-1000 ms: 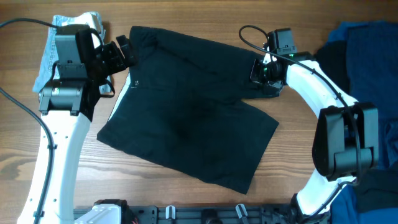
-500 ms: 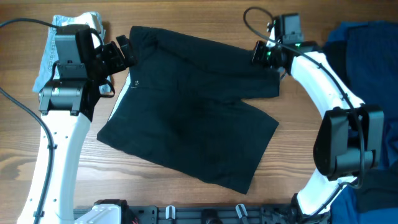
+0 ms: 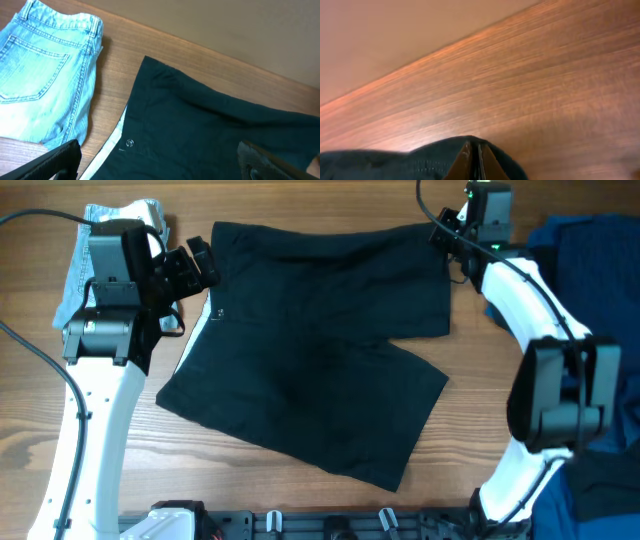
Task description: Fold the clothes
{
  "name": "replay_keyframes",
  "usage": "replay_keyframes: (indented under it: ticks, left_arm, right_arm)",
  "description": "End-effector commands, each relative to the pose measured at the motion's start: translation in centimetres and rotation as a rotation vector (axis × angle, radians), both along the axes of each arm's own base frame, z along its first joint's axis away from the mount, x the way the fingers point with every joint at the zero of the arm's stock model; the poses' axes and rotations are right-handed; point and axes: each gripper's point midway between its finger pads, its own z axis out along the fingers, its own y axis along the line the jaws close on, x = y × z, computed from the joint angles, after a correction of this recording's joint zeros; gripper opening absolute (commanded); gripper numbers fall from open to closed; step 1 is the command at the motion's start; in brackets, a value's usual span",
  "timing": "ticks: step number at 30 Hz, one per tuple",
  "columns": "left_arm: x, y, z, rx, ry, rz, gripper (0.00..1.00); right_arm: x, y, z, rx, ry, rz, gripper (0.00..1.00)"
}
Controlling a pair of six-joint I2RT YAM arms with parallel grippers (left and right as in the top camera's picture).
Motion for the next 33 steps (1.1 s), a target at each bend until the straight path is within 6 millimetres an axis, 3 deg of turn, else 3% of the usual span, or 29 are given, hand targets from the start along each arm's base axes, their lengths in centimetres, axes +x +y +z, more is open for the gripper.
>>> replay_keyframes:
  ticks: [1, 5, 6, 7, 8, 9, 11, 12, 15, 18, 20, 21, 23, 27, 28, 29, 30, 33]
  left_arm:
    - [0.2, 0.4, -0.1, 0.004, 0.002, 0.017, 1.00]
    - [0.2, 0.4, -0.1, 0.004, 0.002, 0.017, 1.00]
    - [0.2, 0.4, -0.1, 0.004, 0.002, 0.017, 1.00]
    - [0.2, 0.4, -0.1, 0.004, 0.002, 0.017, 1.00]
    - [0.2, 0.4, -0.1, 0.004, 0.002, 0.017, 1.00]
    - [0.2, 0.4, -0.1, 0.004, 0.002, 0.017, 1.00]
    - [0.2, 0.4, -0.1, 0.004, 0.002, 0.017, 1.00]
    - [0.2, 0.4, -0.1, 0.004, 0.002, 0.017, 1.00]
    - [0.2, 0.4, -0.1, 0.004, 0.002, 0.017, 1.00]
    - [0.2, 0.4, -0.1, 0.004, 0.002, 0.017, 1.00]
    - [0.2, 0.4, -0.1, 0.004, 0.002, 0.017, 1.00]
    - [0.2, 0.4, -0.1, 0.004, 0.002, 0.017, 1.00]
    - [0.2, 0.4, -0.1, 0.004, 0.002, 0.017, 1.00]
    - [0.2, 0.4, -0.1, 0.004, 0.002, 0.017, 1.00]
    - [0.2, 0.4, -0.1, 0.004, 0.002, 0.017, 1.00]
    - [0.2, 0.4, -0.1, 0.004, 0.002, 0.017, 1.00]
    - [0.2, 0.4, -0.1, 0.004, 0.002, 0.017, 1.00]
    - [0.2, 0.4, -0.1, 0.004, 0.002, 0.017, 1.00]
  right_arm:
    - [2.5, -0.7, -4.1, -0.051, -0.031, -0.020, 0.04]
    - [4.6, -2.1, -6.2, -0.127, -0.111, -0.065, 0.04]
    - [4.9, -3.5, -5.5, -0.177, -0.144, -0.131, 0.04]
    - [5.2, -3.7, -5.0, -0.204, -0.165, -0.126, 0.04]
    - [5.6, -3.8, -4.3, -0.243, -0.192, -0.103, 0.08]
    - [5.8, -3.8, -3.9, -0.272, -0.207, -0.087, 0.26]
    - [6.0, -3.9, -2.4, -0.329, -0.230, -0.064, 0.34]
    - [5.9, -3.9, -0.8, -0.337, -0.251, -0.060, 0.46]
    - [5.4, -3.1, 4.5, -0.319, -0.319, -0.020, 0.58]
    - [3.1, -0.4, 9.3, -0.233, -0.321, 0.123, 0.56]
    - [0.7, 1.3, 10.6, -0.178, -0.274, 0.213, 0.27]
    - [-0.2, 1.4, 10.2, -0.168, -0.226, 0.225, 0.12]
    - [-1.1, 1.4, 8.4, -0.162, -0.149, 0.231, 0.07]
    - [-2.0, 1.4, 1.8, -0.172, 0.023, 0.265, 0.18]
    - [-2.7, 1.3, -0.8, -0.165, 0.099, 0.270, 0.18]
    - [-3.4, 1.2, -2.1, -0.159, 0.150, 0.273, 0.13]
    - [-4.1, 1.1, -2.8, -0.152, 0.191, 0.273, 0.12]
    - [-7.0, 1.1, -4.2, -0.098, 0.318, 0.302, 0.24]
